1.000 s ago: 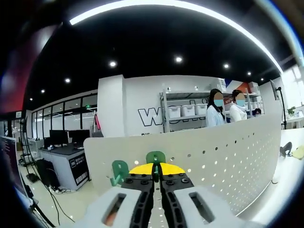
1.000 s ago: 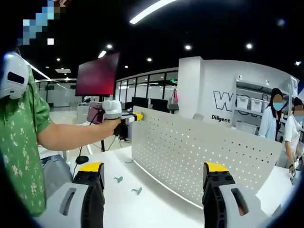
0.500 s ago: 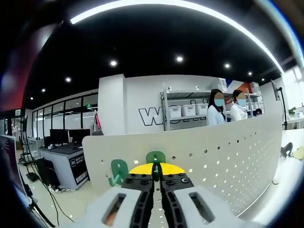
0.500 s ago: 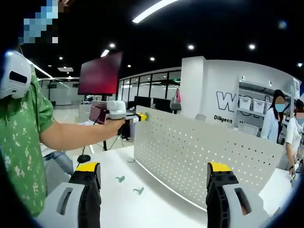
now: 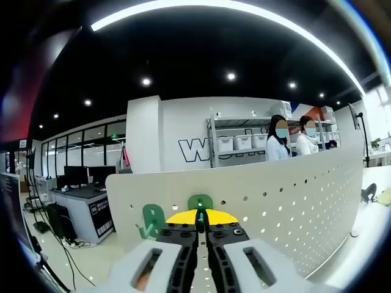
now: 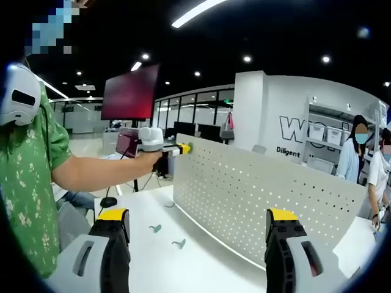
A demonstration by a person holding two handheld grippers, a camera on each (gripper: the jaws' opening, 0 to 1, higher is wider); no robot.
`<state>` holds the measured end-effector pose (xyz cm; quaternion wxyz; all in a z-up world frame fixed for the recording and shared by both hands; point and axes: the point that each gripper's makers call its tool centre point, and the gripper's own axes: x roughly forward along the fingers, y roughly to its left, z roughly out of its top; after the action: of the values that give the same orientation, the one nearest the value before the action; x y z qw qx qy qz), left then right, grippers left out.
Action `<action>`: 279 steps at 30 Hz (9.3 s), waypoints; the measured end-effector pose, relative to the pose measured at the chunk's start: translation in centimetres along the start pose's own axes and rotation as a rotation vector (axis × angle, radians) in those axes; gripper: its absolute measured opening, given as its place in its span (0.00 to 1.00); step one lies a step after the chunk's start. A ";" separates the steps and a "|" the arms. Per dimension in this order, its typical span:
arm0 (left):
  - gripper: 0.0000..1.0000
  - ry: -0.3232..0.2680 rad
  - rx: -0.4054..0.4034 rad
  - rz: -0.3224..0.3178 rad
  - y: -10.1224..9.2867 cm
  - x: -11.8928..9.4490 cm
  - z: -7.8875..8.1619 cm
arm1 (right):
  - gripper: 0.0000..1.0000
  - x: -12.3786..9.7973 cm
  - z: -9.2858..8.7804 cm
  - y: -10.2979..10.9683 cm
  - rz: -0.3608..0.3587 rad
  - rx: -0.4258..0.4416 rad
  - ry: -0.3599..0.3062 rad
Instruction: Insert the hook assembly into the mounting plate slot until the hook locks in place.
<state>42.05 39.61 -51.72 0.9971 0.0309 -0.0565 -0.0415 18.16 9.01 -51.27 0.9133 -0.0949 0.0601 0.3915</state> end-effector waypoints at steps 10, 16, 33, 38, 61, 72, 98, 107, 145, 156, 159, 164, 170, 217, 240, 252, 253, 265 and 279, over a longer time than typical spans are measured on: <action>0.03 -0.005 0.001 0.005 0.0 -0.1 -0.3 | 0.94 0.0 -0.1 0.0 0.001 -0.001 0.005; 0.03 -0.019 -0.001 0.011 0.1 0.0 -0.3 | 0.93 0.0 -0.1 -0.2 -0.004 -0.001 0.010; 0.03 -0.048 0.011 0.018 0.1 0.4 -0.8 | 0.93 0.2 -0.2 -0.3 -0.007 -0.004 0.023; 0.03 -0.046 0.024 0.019 0.0 0.4 -1.0 | 0.93 0.4 -0.6 -0.3 -0.005 -0.001 0.033; 0.11 -0.022 -0.008 0.017 0.0 0.3 -1.3 | 0.92 0.5 -0.7 -0.2 0.007 -0.001 0.036; 0.24 -0.023 -0.046 -0.009 -0.7 -0.3 -1.2 | 0.92 0.5 -0.6 0.0 0.009 0.000 0.032; 0.63 0.014 -0.071 -0.090 -2.8 -2.9 -1.5 | 0.92 0.8 -0.1 0.8 0.027 -0.010 0.016; 0.74 0.027 -0.061 -0.120 -3.6 -4.3 -1.6 | 0.92 0.7 0.3 1.1 0.032 -0.016 0.006; 0.74 0.076 -0.082 -0.165 -4.5 -13.0 -3.2 | 0.91 0.9 0.4 3.9 0.080 -0.022 0.000; 0.73 0.097 -0.099 -0.164 -4.2 -14.9 -4.0 | 0.91 1.2 0.4 4.8 0.100 -0.024 0.001; 0.73 0.102 -0.102 -0.165 -4.2 -15.7 -4.2 | 0.91 1.2 0.4 5.1 0.104 -0.024 0.000; 0.72 0.113 -0.100 -0.169 -4.3 -16.9 -4.7 | 0.91 1.3 0.2 5.6 0.113 -0.022 0.001; 0.71 0.132 -0.118 -0.169 -4.3 -18.3 -5.5 | 0.91 1.5 -0.1 6.1 0.121 -0.020 0.006; 0.67 0.340 -0.096 -0.269 -8.0 -24.4 -13.9 | 0.89 4.2 -6.0 6.7 0.169 0.067 0.109; 0.65 0.354 -0.103 -0.273 -7.9 -24.6 -15.0 | 0.79 6.9 -8.8 7.1 0.171 0.111 0.152; 0.65 0.360 -0.103 -0.291 -8.4 -24.7 -15.1 | 0.77 7.7 -9.2 7.6 0.186 0.117 0.159; 0.65 0.359 -0.102 -0.292 -8.5 -24.7 -15.1 | 0.77 7.8 -9.2 7.6 0.184 0.118 0.158; 0.63 0.362 -0.109 -0.300 -8.5 -24.7 -15.2 | 0.63 10.2 -11.3 7.1 0.165 0.147 0.175; 0.61 0.374 -0.109 -0.310 -8.8 -24.7 -15.6 | 0.46 12.9 -14.7 6.4 0.134 0.191 0.206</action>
<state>18.69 33.92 -70.50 0.9721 -0.0076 0.1370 -0.1905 21.80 19.13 -68.81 0.8789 -0.0433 0.1968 0.4323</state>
